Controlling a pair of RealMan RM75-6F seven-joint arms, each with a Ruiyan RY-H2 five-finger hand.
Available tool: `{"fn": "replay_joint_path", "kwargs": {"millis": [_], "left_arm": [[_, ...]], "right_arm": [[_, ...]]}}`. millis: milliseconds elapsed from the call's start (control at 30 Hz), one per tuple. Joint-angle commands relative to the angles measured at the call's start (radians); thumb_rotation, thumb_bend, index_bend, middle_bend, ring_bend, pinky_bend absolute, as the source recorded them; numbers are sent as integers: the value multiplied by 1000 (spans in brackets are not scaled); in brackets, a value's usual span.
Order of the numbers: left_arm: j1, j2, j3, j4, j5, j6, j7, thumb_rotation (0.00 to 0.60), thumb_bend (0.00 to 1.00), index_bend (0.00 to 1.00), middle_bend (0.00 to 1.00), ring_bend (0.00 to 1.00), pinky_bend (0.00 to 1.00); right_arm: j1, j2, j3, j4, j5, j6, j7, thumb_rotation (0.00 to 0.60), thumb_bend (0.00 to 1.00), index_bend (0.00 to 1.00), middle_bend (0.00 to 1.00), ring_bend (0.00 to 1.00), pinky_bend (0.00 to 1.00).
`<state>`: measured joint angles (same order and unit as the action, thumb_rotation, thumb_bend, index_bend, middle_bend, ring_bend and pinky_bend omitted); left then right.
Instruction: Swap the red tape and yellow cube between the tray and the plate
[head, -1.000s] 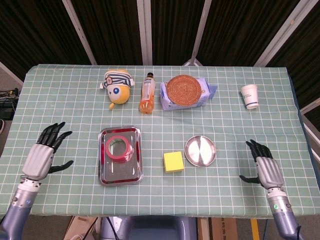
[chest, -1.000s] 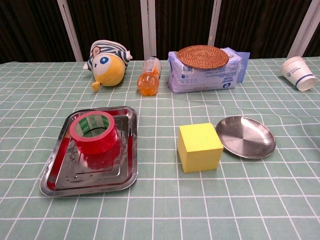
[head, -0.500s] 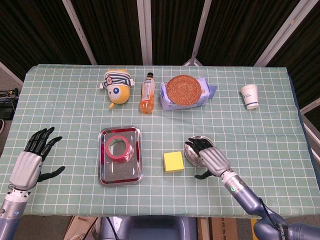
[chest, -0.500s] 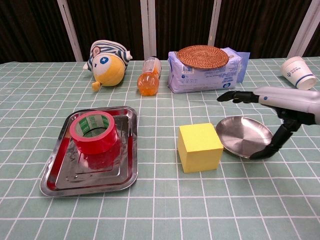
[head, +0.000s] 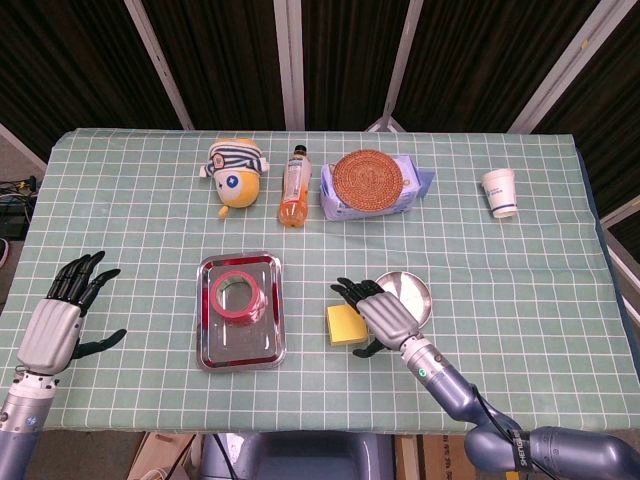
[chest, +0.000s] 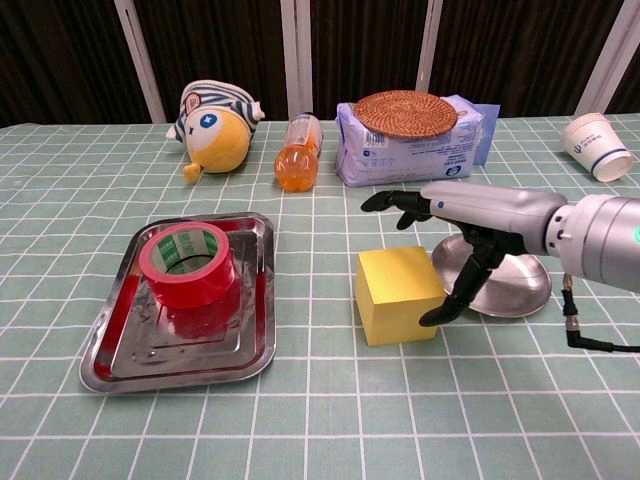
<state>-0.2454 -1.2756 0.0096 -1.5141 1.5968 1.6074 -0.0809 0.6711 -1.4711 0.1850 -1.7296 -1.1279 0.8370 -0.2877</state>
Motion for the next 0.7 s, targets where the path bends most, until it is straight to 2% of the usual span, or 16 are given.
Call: {"fn": "replay_joint_path", "kwargs": {"millis": [33,167,367,567,700], "left_arm": [[2,0,-4,1,3,-1,-2,600,11,180,0,0,70],[3,5,-6,2,6,-11,-9,600,10,183,0,0,67],[2,3,-14,4,5,-28,-6,600,11,189,0,0,62],[5,-1,-24,7,0,-37,-8,600,11,213,0,0,62],[7,-5,-31,6,1,-37,-11,600,11,218,0,0,62]], "right_arm": [[11,-20,-6,22,4,9,-9,600,14,96,134,226,146],[12,-39,-8,42,-2,24,6,600,22,170,223,309,196],[6,-75,-22,89,-34,63,21,600,87,279,287,365,219],[-13,-63,-23,93,-46,112,34,600,133,369,341,412,251],[-32,-38,-23,80,-46,142,44,600,170,390,353,424,251]]}}
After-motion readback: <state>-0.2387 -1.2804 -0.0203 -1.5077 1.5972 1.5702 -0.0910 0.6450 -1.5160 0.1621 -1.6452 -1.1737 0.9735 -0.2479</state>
